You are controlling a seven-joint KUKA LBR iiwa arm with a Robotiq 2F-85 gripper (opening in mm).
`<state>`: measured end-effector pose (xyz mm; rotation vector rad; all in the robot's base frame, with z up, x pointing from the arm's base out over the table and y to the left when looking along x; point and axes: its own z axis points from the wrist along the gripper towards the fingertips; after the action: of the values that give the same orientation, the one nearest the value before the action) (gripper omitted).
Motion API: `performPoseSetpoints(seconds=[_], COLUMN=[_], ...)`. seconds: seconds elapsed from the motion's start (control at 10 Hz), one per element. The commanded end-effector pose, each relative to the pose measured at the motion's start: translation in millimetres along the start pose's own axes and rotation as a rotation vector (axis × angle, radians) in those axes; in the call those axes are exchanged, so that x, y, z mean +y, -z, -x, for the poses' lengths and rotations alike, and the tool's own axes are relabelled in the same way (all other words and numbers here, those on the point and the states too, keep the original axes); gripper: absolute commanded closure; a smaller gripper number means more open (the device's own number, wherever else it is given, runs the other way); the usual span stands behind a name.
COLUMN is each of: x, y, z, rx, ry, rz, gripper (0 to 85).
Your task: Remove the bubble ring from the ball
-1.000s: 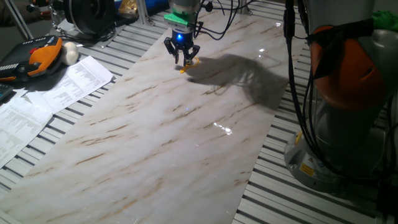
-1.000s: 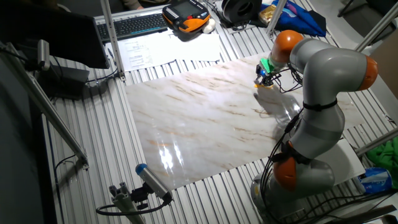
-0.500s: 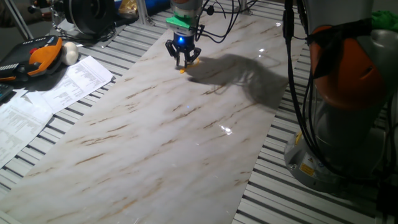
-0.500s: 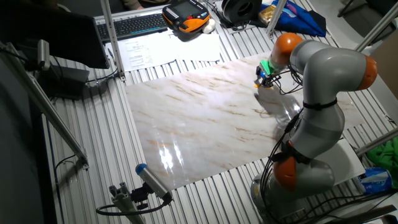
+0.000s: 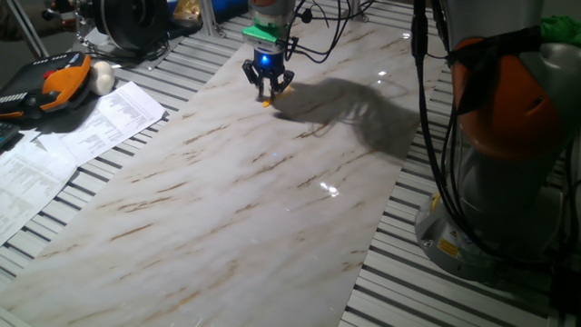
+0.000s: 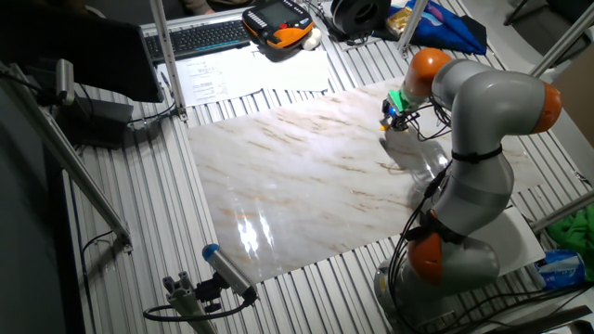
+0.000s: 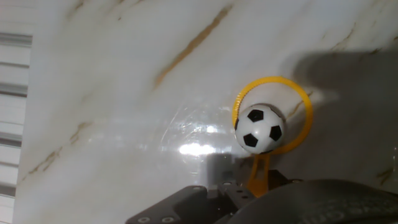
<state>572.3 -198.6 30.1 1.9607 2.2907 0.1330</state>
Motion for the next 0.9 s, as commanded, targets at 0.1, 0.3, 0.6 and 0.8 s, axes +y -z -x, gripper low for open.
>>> performPoseSetpoints(seconds=[0.1, 0.3, 0.6, 0.8], x=[-1.1, -1.8, -2.3, -2.7], y=[-2.1, -3.0, -4.7, -6.7], z=[0.1, 0.5, -0.1, -0.4], rx=[0.000, -0.005, -0.011, -0.014], ry=[-0.001, -0.001, 0.005, 0.012], rz=[-0.002, -0.006, -0.019, -0.035], gripper=[51.0, 51.0, 51.0, 51.0])
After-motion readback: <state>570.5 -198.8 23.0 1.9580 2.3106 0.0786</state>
